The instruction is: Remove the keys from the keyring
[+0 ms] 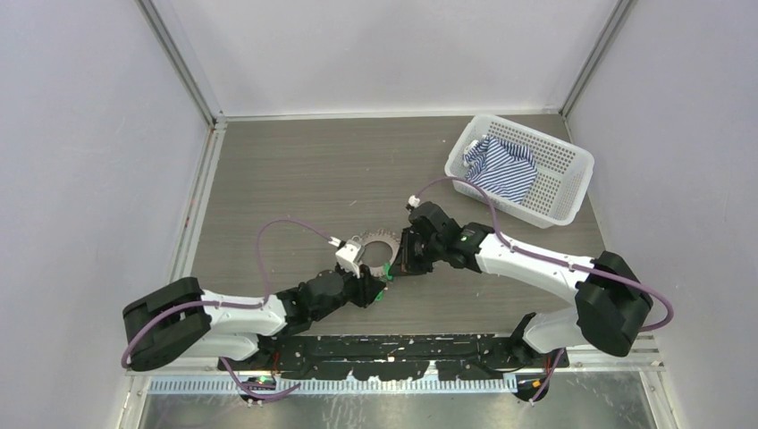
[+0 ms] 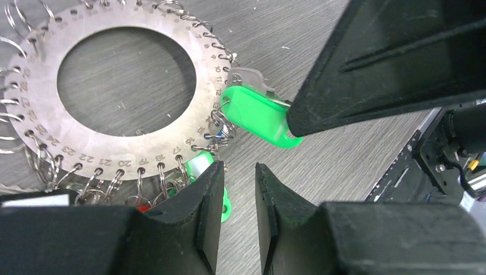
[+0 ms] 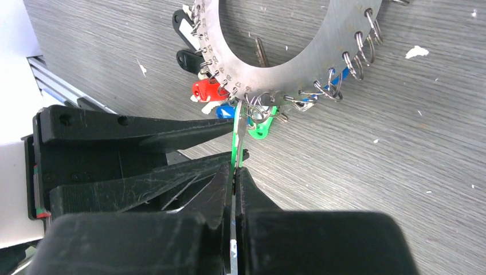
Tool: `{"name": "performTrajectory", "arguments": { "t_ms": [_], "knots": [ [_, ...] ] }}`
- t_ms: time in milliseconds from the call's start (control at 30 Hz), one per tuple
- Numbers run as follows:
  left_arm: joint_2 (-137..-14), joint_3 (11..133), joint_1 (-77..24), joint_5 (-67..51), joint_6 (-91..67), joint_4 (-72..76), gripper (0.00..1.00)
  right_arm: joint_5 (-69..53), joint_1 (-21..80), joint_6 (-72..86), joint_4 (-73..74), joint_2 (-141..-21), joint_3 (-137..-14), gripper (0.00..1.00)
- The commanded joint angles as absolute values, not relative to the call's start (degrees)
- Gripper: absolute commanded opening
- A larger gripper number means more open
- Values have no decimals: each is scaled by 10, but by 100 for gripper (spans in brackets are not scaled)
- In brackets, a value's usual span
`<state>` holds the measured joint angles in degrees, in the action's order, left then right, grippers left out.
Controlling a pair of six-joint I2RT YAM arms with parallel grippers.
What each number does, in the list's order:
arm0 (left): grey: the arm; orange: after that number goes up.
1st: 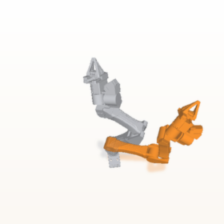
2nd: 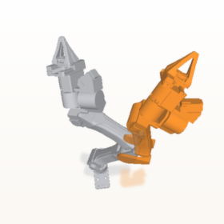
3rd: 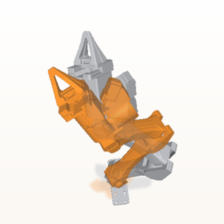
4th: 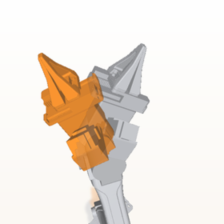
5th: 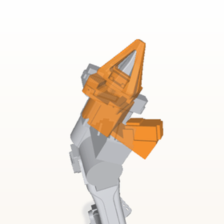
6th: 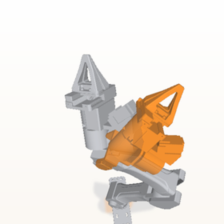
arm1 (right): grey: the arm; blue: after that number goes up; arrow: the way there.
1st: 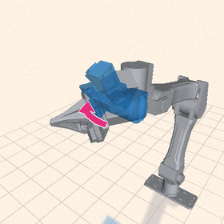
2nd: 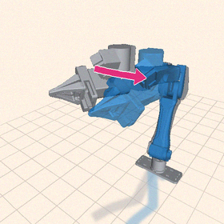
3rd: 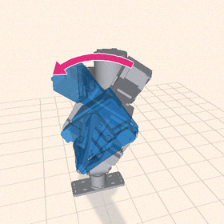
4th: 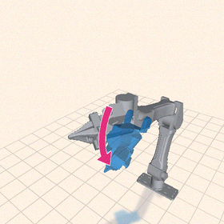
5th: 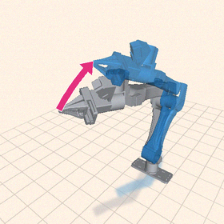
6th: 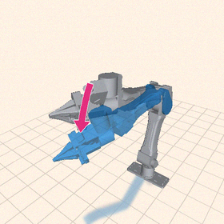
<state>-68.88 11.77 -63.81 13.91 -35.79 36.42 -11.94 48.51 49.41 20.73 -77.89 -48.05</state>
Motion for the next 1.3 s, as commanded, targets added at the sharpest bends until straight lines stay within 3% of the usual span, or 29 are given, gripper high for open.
{"name": "performTrajectory", "arguments": {
  "t_ms": [0, 633, 1267],
  "knots": [
    [-656, 95, -640, 154, -271, 427, 28, -129, 483, 482, 200, -783, -518, 1],
    [-652, 78, -640, 221, -150, 505, 29, -139, 482, 467, 208, -773, -527, 1],
    [-675, 115, -572, 101, -20, 494, 38, -136, 482, 413, 206, -704, -498, 1]
  ]
}}
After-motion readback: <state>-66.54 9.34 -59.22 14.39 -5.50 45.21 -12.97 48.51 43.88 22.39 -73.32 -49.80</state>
